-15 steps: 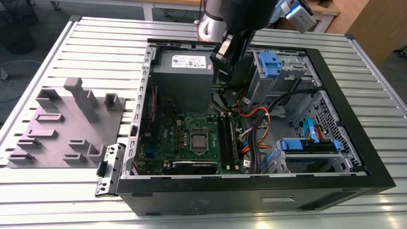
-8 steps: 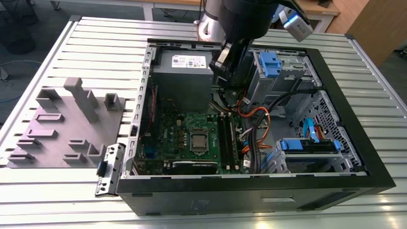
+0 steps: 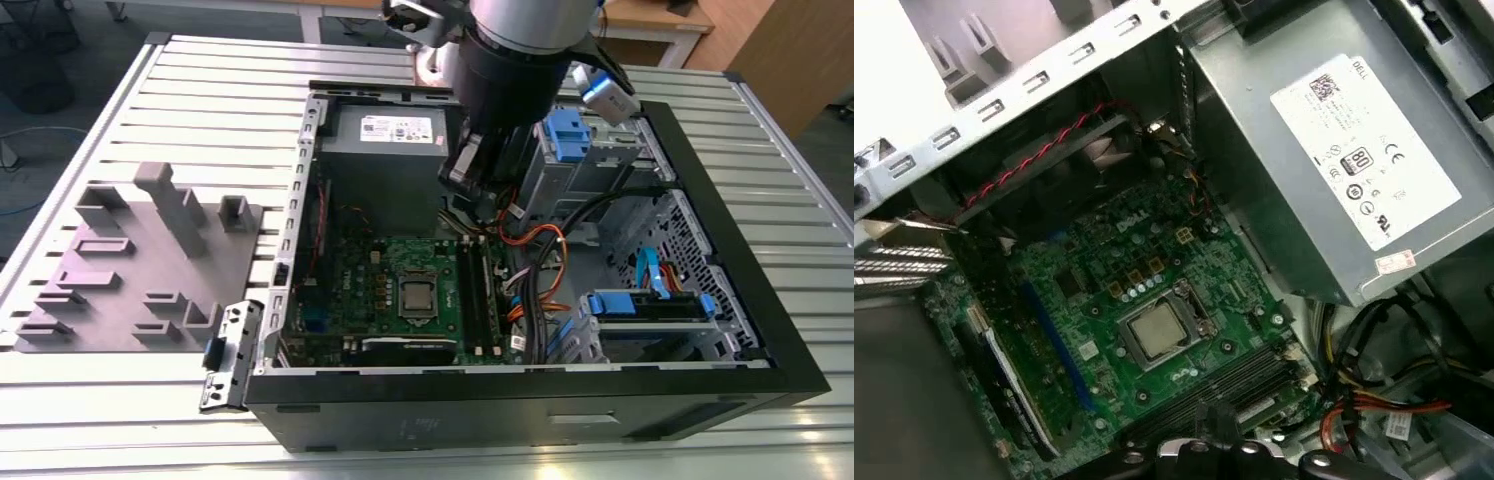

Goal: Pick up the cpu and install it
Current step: 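Install the first cpu locking lever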

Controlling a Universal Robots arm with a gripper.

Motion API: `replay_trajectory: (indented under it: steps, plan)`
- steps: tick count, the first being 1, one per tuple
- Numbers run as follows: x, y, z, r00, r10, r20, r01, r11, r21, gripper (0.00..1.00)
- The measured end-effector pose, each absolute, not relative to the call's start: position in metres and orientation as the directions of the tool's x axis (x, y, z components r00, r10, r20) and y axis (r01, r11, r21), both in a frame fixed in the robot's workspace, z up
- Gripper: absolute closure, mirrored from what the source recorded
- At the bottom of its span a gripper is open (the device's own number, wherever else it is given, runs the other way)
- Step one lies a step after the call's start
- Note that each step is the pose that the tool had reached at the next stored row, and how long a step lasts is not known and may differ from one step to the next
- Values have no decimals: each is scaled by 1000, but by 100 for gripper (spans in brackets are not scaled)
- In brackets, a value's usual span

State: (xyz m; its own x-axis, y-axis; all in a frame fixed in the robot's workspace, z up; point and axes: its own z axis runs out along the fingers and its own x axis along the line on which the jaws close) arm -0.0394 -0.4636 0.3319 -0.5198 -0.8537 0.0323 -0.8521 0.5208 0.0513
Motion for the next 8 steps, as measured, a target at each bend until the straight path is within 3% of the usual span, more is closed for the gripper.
replay_trajectory:
  steps: [8]
  plan:
    - [-39, -467, 317, -501, -865, 32, -863, 502, 52, 89]
